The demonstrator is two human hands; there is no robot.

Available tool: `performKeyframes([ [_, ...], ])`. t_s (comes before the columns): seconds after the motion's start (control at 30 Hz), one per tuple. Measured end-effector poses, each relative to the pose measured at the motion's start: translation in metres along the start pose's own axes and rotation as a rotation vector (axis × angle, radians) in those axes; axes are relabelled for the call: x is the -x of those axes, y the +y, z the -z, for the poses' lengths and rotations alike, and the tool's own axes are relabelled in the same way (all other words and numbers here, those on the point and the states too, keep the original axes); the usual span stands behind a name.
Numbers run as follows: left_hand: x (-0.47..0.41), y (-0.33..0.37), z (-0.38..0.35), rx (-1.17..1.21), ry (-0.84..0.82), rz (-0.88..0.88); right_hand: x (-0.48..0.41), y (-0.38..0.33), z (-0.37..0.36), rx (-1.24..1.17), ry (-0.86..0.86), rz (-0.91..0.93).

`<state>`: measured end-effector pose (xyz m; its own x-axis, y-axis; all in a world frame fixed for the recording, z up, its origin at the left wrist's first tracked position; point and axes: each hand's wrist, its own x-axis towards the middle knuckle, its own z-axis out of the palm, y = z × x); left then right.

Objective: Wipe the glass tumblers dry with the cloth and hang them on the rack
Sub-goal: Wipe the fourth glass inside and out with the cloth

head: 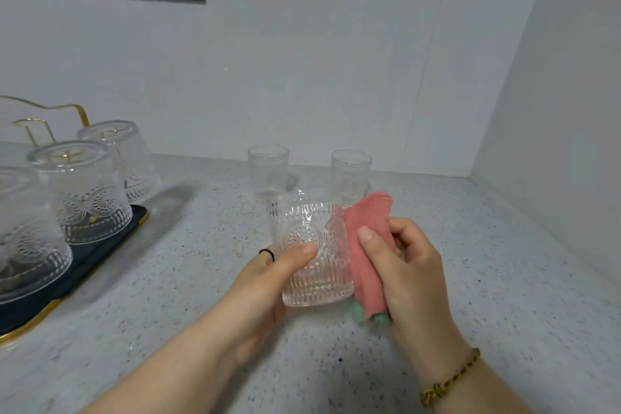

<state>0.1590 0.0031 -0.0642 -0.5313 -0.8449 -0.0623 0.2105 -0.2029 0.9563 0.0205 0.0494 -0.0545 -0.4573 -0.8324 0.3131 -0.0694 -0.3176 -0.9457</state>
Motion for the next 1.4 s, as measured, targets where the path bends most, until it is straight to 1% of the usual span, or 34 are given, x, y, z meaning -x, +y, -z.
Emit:
performKeyframes([
  [0.1,-0.001,0.0,0.004,-0.001,0.048,-0.02,0.005,0.004,-0.007,0.031,-0.148,0.114],
  [0.17,-0.003,0.001,0.01,0.024,0.08,-0.017,0.005,0.005,-0.01,0.057,-0.203,0.169],
  [0.33,-0.001,-0.002,0.01,0.035,-0.01,0.038,0.006,0.017,-0.021,0.274,-0.072,0.398],
  [0.4,0.0,-0.005,0.005,0.091,-0.036,0.061,0.006,0.018,-0.024,0.297,-0.086,0.461],
  [0.47,0.001,-0.007,0.001,0.098,-0.043,0.055,0.006,0.016,-0.025,0.322,-0.129,0.494],
  [0.53,0.002,-0.005,0.001,0.111,-0.03,0.026,0.006,0.014,-0.023,0.296,-0.19,0.429],
  [0.63,0.0,0.0,0.005,0.153,-0.005,-0.034,0.008,0.016,-0.024,0.162,-0.364,0.186],
  [0.67,-0.001,0.001,0.007,0.16,0.007,-0.052,0.011,0.018,-0.025,0.176,-0.401,0.173],
  [0.73,-0.002,0.003,0.011,0.156,0.02,-0.068,0.015,0.023,-0.03,0.276,-0.405,0.261],
  [0.8,-0.003,0.002,0.013,0.08,0.03,-0.051,0.017,0.027,-0.034,0.389,-0.38,0.388],
  [0.87,-0.002,-0.001,0.012,-0.004,0.041,-0.039,0.015,0.027,-0.033,0.452,-0.335,0.487],
  [0.93,-0.002,-0.004,0.009,-0.072,0.051,-0.034,0.012,0.024,-0.03,0.431,-0.298,0.487],
  [1.0,-0.001,-0.007,0.009,-0.092,0.052,-0.039,0.008,0.019,-0.025,0.314,-0.293,0.397],
  [1.07,-0.002,-0.007,0.01,-0.068,0.058,-0.047,0.008,0.014,-0.023,0.119,-0.345,0.204],
  [1.1,-0.003,-0.005,0.011,-0.05,0.061,-0.05,0.009,0.014,-0.022,0.074,-0.382,0.1],
  [1.13,-0.003,-0.004,0.012,-0.018,0.062,-0.05,0.011,0.016,-0.023,0.091,-0.411,0.035],
  [1.17,-0.004,-0.002,0.013,0.02,0.063,-0.044,0.014,0.019,-0.024,0.141,-0.425,0.019],
  [1.23,-0.005,0.001,0.016,0.066,0.089,-0.044,0.019,0.026,-0.031,0.234,-0.392,0.123],
  [1.3,-0.004,0.002,0.015,0.011,0.108,-0.051,0.02,0.031,-0.036,0.323,-0.357,0.282],
  [1.4,-0.001,-0.001,0.011,-0.084,0.066,-0.026,0.014,0.031,-0.034,0.438,-0.293,0.456],
])
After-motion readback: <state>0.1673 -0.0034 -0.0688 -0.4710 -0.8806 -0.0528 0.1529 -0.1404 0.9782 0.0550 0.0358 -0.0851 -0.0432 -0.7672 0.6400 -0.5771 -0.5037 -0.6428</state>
